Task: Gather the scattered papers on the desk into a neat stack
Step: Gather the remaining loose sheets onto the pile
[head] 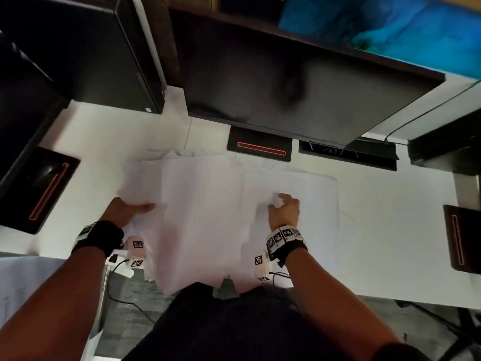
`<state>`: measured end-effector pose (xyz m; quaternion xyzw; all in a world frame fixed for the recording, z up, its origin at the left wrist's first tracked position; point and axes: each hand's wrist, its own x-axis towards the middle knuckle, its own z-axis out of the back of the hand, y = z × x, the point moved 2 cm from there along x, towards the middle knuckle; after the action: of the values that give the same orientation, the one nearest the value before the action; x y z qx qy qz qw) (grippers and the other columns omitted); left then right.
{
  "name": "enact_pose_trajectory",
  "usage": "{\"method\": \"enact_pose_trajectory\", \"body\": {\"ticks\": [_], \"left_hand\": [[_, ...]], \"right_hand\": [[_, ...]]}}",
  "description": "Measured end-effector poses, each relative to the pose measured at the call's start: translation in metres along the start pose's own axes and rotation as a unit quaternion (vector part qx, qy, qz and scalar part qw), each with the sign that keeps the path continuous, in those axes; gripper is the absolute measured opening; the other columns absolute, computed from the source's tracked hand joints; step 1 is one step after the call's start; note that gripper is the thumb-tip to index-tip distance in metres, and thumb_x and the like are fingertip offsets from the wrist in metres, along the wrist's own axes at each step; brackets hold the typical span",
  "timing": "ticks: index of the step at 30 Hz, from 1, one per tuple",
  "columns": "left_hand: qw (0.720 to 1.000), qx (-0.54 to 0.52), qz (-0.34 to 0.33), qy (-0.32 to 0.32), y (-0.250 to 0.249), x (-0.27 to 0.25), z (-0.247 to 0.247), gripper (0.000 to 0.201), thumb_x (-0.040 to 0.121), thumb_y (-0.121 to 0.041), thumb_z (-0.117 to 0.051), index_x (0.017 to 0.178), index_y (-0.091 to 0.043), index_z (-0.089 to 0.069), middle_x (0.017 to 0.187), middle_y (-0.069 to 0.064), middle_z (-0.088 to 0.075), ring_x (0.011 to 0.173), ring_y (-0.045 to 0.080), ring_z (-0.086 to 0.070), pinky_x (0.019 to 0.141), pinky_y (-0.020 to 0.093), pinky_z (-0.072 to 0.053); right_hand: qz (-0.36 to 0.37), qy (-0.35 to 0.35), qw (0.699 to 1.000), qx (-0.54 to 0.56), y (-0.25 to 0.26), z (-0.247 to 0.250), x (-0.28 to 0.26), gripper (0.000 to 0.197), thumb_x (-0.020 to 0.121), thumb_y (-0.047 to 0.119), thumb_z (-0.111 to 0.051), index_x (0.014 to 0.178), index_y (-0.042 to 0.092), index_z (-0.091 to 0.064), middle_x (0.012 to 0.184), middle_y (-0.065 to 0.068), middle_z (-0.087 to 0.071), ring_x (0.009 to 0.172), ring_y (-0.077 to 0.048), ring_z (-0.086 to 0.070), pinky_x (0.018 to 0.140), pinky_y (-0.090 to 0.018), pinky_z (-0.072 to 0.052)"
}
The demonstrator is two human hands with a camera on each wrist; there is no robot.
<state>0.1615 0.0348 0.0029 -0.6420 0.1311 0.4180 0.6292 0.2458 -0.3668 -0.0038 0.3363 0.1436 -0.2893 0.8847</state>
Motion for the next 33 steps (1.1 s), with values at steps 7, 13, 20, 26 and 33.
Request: {"method": "enact_pose_trajectory", "body": {"ticks": [7, 13, 20, 26, 33], "left_hand": [[1.000, -0.025, -0.002, -0.017, 0.001, -0.007, -0.013, 0.038, 0.073, 0.011, -0.077, 0.110, 0.008, -0.066, 0.086, 0.012, -0.075, 0.069, 0.023, -0.072, 0.055, 0.035, -0.060], [0.998, 0.001, -0.052, -0.045, 0.009, -0.003, -0.005, 0.031, 0.080, -0.008, -0.080, 0.109, 0.001, -0.072, 0.102, 0.020, -0.073, 0.069, 0.020, -0.071, 0.077, 0.036, -0.056], [0.990, 0.062, -0.116, -0.049, 0.014, 0.007, 0.000, 0.054, 0.078, 0.007, -0.076, 0.126, -0.011, -0.060, 0.120, 0.017, -0.068, 0.109, 0.033, -0.066, 0.093, 0.037, -0.049], [0.994, 0.056, -0.070, -0.058, 0.024, 0.013, 0.000, 0.061, 0.071, 0.012, -0.079, 0.125, -0.005, -0.057, 0.114, 0.012, -0.067, 0.098, 0.024, -0.064, 0.071, 0.021, -0.056], [0.998, 0.029, 0.006, -0.055, 0.029, 0.016, 0.009, 0.026, 0.076, 0.002, -0.079, 0.100, 0.004, -0.070, 0.073, 0.004, -0.073, 0.075, 0.021, -0.070, 0.065, 0.024, -0.054]], "right_hand": [[-0.194, -0.007, 0.978, -0.075, -0.065, 0.039, 0.023, 0.092, 0.064, 0.047, -0.086, 0.135, 0.012, -0.039, 0.139, -0.013, -0.046, 0.129, -0.036, -0.045, 0.105, -0.056, -0.038], [-0.133, 0.090, 0.986, -0.046, -0.067, 0.035, 0.037, 0.061, 0.069, 0.037, -0.084, 0.117, 0.008, -0.063, 0.120, -0.009, -0.065, 0.101, -0.026, -0.062, 0.086, -0.029, -0.048], [-0.080, 0.109, 0.990, -0.031, -0.062, 0.036, 0.028, 0.029, 0.073, 0.025, -0.080, 0.095, 0.014, -0.065, 0.095, -0.004, -0.069, 0.091, -0.026, -0.065, 0.078, -0.028, -0.049], [-0.030, 0.060, 0.998, -0.023, -0.052, 0.061, 0.018, 0.015, 0.078, 0.016, -0.072, 0.093, 0.015, -0.070, 0.090, -0.008, -0.071, 0.094, -0.032, -0.068, 0.081, -0.033, -0.052], [0.157, -0.087, 0.983, -0.027, -0.001, 0.155, -0.020, 0.014, 0.086, 0.012, -0.068, 0.099, 0.008, -0.066, 0.095, -0.019, -0.071, 0.090, -0.034, -0.064, 0.080, -0.036, -0.048]]}}
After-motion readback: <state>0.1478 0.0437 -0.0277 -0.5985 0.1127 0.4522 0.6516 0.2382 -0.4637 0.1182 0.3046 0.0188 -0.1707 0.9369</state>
